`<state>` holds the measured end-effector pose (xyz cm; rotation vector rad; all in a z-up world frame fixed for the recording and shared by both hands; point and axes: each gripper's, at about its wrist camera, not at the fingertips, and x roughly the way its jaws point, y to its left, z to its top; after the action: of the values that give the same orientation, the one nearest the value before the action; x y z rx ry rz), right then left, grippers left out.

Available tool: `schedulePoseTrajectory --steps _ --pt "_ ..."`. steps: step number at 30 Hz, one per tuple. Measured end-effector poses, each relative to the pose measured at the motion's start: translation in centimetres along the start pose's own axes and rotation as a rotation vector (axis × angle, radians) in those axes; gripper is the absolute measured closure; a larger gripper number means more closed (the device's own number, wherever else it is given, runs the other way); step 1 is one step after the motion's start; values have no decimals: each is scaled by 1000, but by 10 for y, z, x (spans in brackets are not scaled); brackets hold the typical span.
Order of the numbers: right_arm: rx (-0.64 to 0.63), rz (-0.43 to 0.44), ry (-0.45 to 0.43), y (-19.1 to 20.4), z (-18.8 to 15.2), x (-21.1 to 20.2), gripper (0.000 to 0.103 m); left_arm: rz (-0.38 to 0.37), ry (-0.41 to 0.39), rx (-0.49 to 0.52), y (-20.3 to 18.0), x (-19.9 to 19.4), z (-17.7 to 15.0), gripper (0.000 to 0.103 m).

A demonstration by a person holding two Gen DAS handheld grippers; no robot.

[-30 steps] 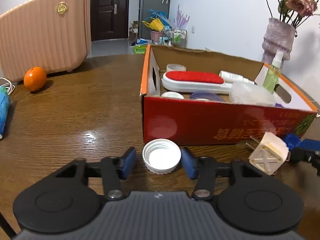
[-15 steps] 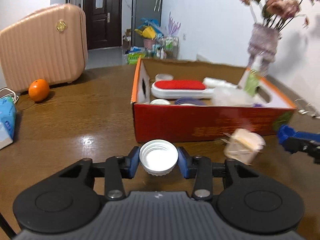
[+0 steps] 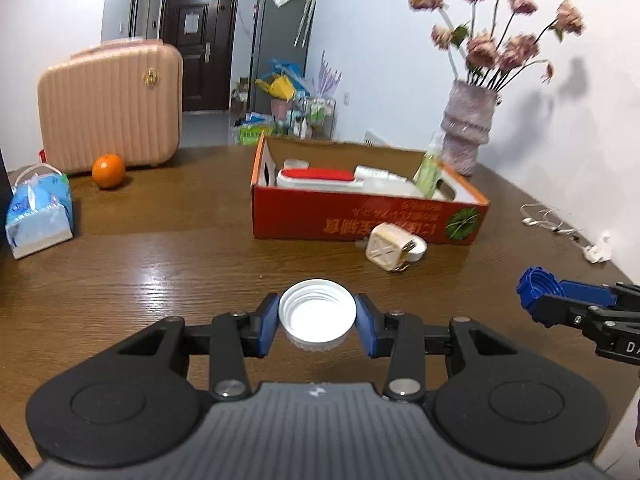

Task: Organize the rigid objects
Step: 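Grasp the white screw cap with the left tool while the right tool grasps the blue cap, then lower the white cap and blue cap into the box and open both tools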

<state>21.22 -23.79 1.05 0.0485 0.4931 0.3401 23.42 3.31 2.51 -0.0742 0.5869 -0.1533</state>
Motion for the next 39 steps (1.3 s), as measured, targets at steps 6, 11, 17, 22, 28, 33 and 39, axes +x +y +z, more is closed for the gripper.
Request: schedulePoseTrajectory --steps 6,11,17,22,28,33,39 --pt "-21 1 -38 11 0 -27 52 -21 -32 10 -8 -23 -5 63" --pt "-25 6 -48 14 2 -28 52 -29 -34 7 -6 -22 -6 63" --pt "-24 41 -41 3 25 -1 52 -81 -52 -15 4 3 21 63" --pt "-25 56 -45 -20 74 42 52 -121 -31 -38 19 53 69 62" --pt "78 47 42 -70 119 131 52 -99 13 -1 28 137 116 62" --pt "75 17 162 -87 125 204 52 -80 90 22 31 196 126 62" --pt "30 -2 217 -84 111 244 50 -53 123 84 27 229 122 56"
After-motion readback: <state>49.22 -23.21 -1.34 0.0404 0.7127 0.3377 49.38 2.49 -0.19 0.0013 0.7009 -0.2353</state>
